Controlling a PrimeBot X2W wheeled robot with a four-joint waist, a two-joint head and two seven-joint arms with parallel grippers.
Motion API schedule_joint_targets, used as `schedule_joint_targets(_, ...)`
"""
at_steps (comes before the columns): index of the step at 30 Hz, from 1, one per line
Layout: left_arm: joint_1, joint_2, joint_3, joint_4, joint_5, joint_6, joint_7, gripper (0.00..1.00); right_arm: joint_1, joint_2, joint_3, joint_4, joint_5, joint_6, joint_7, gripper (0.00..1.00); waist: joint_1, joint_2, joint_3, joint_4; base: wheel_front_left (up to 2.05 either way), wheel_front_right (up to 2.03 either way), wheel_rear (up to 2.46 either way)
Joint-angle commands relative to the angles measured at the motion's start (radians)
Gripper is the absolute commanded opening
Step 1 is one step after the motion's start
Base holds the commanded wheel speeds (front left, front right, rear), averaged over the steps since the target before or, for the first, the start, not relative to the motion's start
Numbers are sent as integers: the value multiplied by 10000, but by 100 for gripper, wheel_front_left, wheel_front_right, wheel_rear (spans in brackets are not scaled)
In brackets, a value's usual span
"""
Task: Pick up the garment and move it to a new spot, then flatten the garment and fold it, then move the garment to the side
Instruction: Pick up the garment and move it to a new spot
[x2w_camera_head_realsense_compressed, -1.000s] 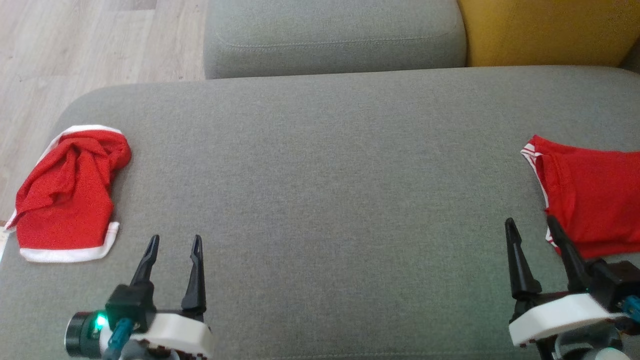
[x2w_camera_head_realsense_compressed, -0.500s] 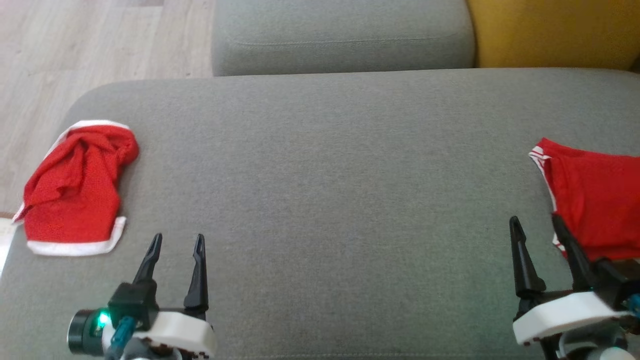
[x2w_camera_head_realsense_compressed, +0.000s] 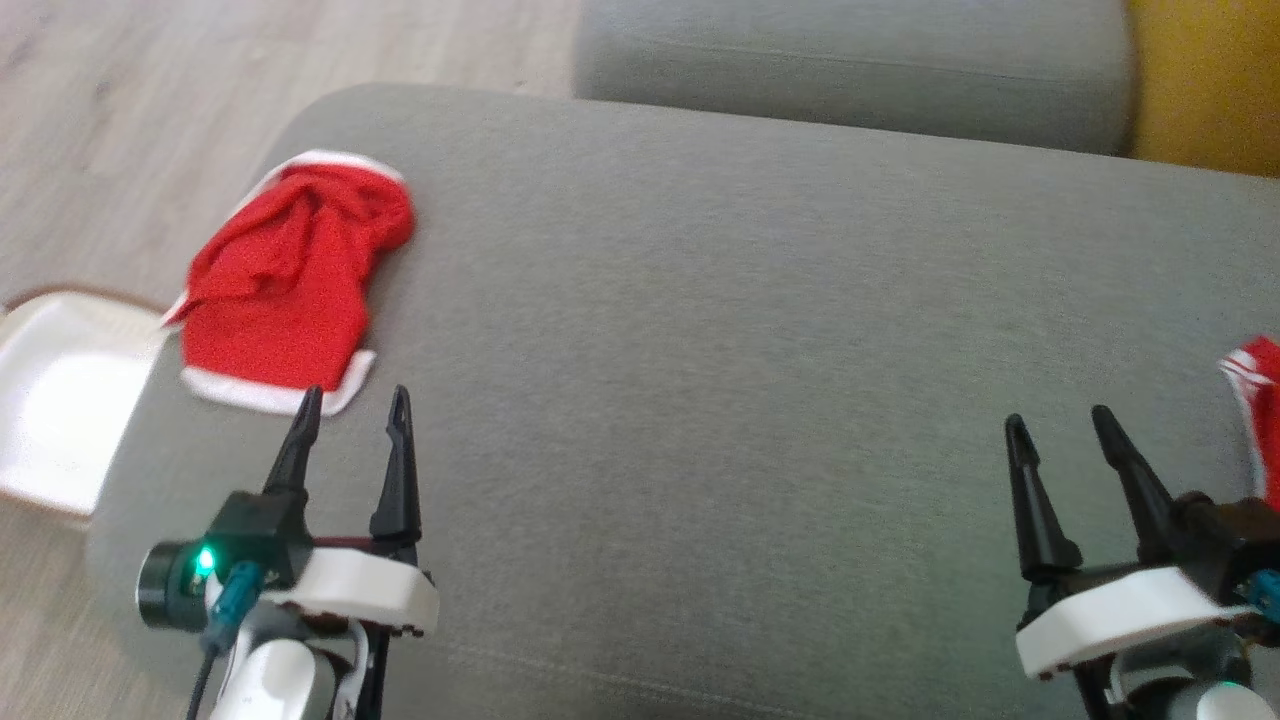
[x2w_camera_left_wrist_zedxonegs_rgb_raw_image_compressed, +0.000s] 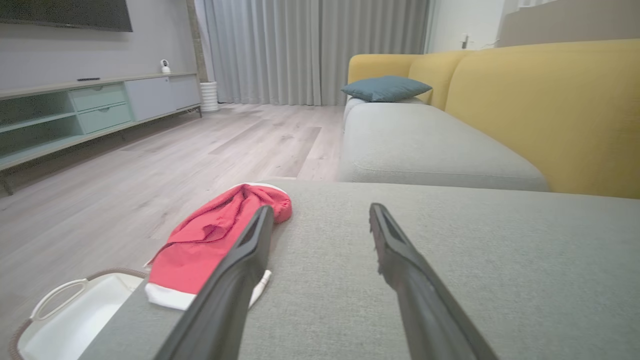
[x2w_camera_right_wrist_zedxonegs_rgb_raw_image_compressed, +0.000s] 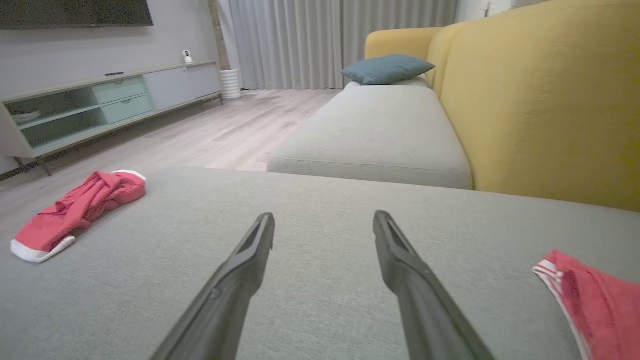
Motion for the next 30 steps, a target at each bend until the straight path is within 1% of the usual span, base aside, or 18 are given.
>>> schedule_joint_targets(1,-654,59,530,-309,16,-61,-119,100,-550,-64,329,-464,-100,35,62,100,0,-1,199,746,0,0,0)
schedule_joint_targets(7,-777,-113,827,-206,231,-269,-122,100,-809,-90,642,-590,-299,35,232,100,0,-1,368,1646,0,0,0)
schedule_joint_targets(13,-799,-257,1192,-133,383,-455,-123,100,-992,-130,752,-686,-369,35,331,100,0,-1,549,1986,0,0,0)
schedule_joint_targets(18,-983,-394,1466,-68,453,-595,-123,100,-1135,-185,803,-796,-366,35,429,100,0,-1,895,1979,0,0,0)
schedule_joint_targets(23,-1788,-580,1851,445,358,-916,-123,100,-1457,-383,853,-1093,-403,35,725,100,0,-1,1771,1710,0,0,0)
schedule_joint_targets(26,-2537,-635,2117,1306,170,-1161,-123,100,-1693,-569,849,-1333,-435,35,937,100,0,-1,2440,1482,0,0,0)
schedule_joint_targets(30,-3729,-699,2290,3113,-334,-1748,-120,100,-1935,-846,841,-1635,-471,35,1198,100,0,-1,3338,1261,0,0,0)
